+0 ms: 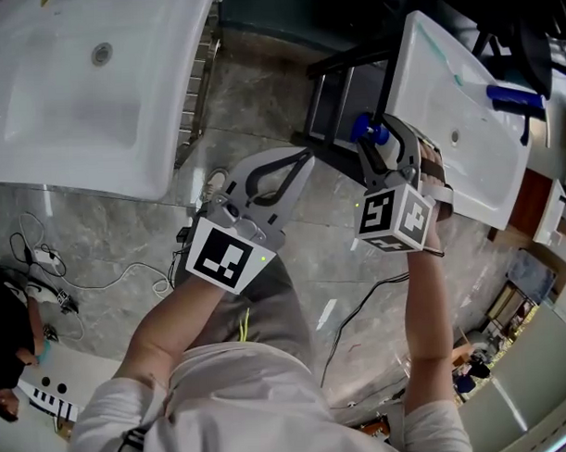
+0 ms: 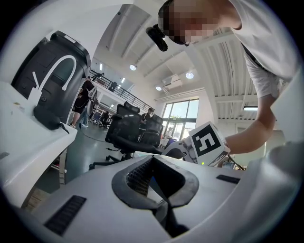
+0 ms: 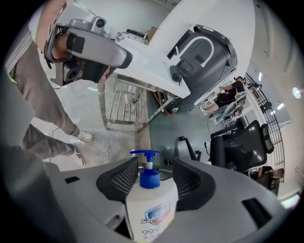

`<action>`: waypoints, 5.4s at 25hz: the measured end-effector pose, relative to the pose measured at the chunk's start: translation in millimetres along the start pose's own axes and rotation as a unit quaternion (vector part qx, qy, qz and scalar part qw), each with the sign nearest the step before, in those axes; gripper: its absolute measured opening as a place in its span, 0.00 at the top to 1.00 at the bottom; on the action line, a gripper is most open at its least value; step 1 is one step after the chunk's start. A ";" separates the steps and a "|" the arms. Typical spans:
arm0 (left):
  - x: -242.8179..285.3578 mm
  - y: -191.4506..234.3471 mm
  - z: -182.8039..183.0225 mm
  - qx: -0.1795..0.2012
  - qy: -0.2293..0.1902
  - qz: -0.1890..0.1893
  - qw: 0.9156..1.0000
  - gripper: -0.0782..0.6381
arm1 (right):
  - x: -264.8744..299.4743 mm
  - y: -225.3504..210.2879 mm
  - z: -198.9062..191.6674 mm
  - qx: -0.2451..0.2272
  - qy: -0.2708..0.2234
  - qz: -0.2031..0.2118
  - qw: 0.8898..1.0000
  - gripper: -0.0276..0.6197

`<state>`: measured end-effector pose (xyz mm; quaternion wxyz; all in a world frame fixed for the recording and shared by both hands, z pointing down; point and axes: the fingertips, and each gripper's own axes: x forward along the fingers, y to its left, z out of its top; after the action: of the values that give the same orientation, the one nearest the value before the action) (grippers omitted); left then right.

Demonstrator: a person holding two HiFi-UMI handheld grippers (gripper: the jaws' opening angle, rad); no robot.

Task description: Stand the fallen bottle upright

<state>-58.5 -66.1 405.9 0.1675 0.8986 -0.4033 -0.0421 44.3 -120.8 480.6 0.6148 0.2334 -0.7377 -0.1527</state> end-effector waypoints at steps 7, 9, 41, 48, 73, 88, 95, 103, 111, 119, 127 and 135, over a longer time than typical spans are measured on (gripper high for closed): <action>-2.8 9.4 -2.2 -0.007 0.000 0.004 1.000 0.87 | 9.0 5.5 -3.6 -0.009 0.023 0.015 1.000 0.63; -3.0 11.0 -3.1 -0.007 0.001 0.003 1.000 0.87 | 11.8 6.1 -4.1 -0.010 0.029 0.014 0.999 0.63; 3.5 8.8 -10.8 -0.013 0.006 -0.004 1.000 0.87 | 5.8 -2.0 -9.9 0.048 0.017 -0.028 0.998 0.71; 11.7 -10.4 -10.1 -0.006 0.012 -0.016 1.000 0.87 | -14.0 -9.8 -12.9 0.073 -0.022 -0.052 0.996 0.71; 23.1 -43.1 -20.9 0.017 0.024 -0.012 0.999 0.87 | -72.6 -36.3 -6.0 0.166 -0.174 -0.096 0.966 0.71; 27.5 -70.3 -21.7 0.044 0.041 -0.004 0.998 0.87 | -108.4 -61.1 -30.5 0.298 -0.284 -0.115 0.904 0.71; 26.0 -77.7 -23.8 0.053 0.053 -0.001 0.997 0.87 | -117.9 -70.6 -42.8 0.353 -0.329 -0.117 0.868 0.71; 34.6 -89.0 -30.2 0.055 0.059 -0.004 0.997 0.87 | -125.5 -72.8 -53.0 0.382 -0.380 -0.104 0.836 0.71; 41.6 -94.6 -38.7 0.053 0.066 -0.003 0.996 0.87 | -129.8 -78.3 -74.9 0.417 -0.419 -0.105 0.800 0.71; 56.6 -105.3 -45.1 0.059 0.072 -0.009 0.996 0.87 | -134.6 -79.4 -98.3 0.447 -0.445 -0.106 0.769 0.71; 72.3 -113.2 -51.4 0.065 0.081 -0.018 0.994 0.87 | -143.4 -73.2 -115.0 0.439 -0.489 -0.099 0.747 0.71; 81.3 -114.7 -58.0 0.067 0.088 -0.018 0.994 0.87 | -143.2 -70.7 -118.4 0.413 -0.517 -0.072 0.746 0.71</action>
<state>89.8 -39.7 426.8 0.1407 0.9153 -0.3724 0.0614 190.6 -97.0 348.0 -0.0296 0.4024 -0.9146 0.0259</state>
